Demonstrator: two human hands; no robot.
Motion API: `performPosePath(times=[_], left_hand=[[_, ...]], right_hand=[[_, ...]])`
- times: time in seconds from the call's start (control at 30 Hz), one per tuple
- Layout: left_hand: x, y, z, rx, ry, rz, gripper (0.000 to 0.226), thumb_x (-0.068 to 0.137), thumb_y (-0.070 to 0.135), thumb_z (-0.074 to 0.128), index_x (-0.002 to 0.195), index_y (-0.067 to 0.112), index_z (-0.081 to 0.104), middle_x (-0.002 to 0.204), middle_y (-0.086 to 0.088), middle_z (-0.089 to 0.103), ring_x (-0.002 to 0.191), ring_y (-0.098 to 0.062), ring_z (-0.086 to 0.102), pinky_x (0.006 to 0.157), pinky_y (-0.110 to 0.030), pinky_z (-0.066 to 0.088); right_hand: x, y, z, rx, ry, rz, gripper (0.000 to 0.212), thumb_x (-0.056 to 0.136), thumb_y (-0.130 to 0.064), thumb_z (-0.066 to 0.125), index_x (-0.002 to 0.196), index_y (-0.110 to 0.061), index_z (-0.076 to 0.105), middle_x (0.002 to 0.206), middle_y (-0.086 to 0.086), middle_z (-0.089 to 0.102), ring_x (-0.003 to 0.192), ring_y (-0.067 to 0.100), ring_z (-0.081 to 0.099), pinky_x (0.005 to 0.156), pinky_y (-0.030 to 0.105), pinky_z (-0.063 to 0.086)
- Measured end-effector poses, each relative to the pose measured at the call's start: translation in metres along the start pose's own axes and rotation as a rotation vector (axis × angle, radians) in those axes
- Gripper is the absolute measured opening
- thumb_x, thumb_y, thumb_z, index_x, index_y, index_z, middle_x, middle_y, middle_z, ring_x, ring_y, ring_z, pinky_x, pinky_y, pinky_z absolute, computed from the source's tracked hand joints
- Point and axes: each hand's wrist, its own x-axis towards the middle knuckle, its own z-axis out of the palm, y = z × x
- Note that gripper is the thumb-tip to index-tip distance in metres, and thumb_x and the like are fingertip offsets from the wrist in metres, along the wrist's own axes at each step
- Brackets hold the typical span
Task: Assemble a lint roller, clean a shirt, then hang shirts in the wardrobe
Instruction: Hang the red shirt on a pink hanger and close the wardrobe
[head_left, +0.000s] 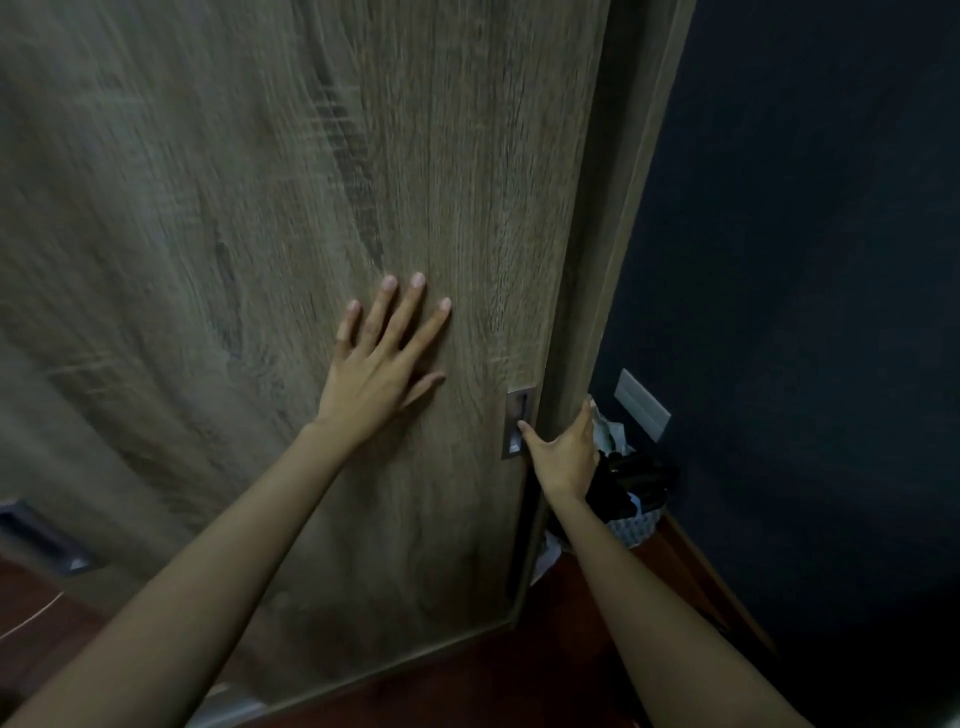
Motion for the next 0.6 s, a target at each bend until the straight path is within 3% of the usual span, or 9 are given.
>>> performPosePath(times=[0.23,0.4,0.6], left_hand=[[0.011,0.014,0.002,0.004,-0.005,0.008,0.078,0.093,0.061,0.041,0.154,0.024,0.010,0.161,-0.008,-0.015,0.148,-0.027,-0.013,0.116,-0.046,-0.004],[0.018,0.022,0.004,0.004,-0.009,0.022,0.077,0.094,0.060,0.041,0.154,0.023,0.011,0.160,-0.009,-0.016,0.147,-0.027,-0.015,0.116,-0.045,-0.011],[0.023,0.027,0.005,0.027,-0.006,0.027,0.078,0.093,0.061,0.042,0.154,0.023,0.012,0.161,-0.009,-0.015,0.148,-0.028,-0.014,0.116,-0.046,-0.011]], right_hand=[[0.009,0.002,-0.008,-0.019,-0.041,-0.006,0.072,0.080,-0.048,0.068,0.133,-0.011,0.037,0.128,0.013,0.057,0.112,0.030,0.058,0.088,0.046,0.052],[0.013,0.003,-0.014,-0.061,-0.060,-0.037,0.051,0.086,-0.043,0.063,0.121,-0.013,0.042,0.115,0.013,0.063,0.101,0.030,0.063,0.079,0.043,0.054],[0.017,0.001,-0.022,-0.146,-0.092,-0.053,0.042,0.090,-0.042,0.058,0.116,-0.011,0.045,0.108,0.013,0.065,0.094,0.030,0.064,0.073,0.039,0.053]])
